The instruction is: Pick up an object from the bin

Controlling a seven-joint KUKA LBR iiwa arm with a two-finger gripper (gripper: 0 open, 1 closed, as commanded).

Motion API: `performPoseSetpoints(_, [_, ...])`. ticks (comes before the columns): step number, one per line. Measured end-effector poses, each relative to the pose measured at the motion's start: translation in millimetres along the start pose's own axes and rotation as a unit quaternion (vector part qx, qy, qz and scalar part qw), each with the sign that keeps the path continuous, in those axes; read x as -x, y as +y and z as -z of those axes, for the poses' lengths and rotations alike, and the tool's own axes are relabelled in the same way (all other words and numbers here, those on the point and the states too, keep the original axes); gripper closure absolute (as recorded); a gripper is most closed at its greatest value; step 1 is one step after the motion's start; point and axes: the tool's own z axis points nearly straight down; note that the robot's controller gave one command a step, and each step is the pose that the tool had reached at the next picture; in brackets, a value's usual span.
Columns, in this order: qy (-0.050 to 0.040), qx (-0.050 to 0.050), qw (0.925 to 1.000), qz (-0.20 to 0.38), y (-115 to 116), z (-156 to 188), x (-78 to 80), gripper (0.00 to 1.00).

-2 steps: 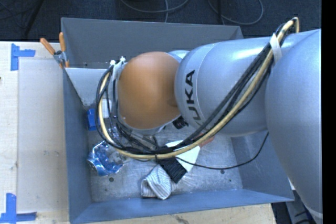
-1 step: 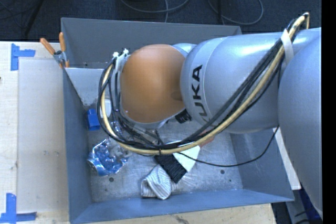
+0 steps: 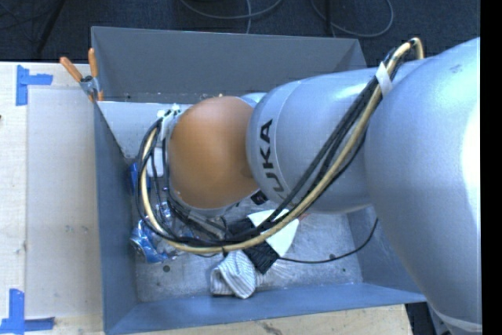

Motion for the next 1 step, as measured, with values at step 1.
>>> performPoseSetpoints(1, [0.0031,0.000,1.0000,0.005,0.2,-7.5,-1.4,1.00])
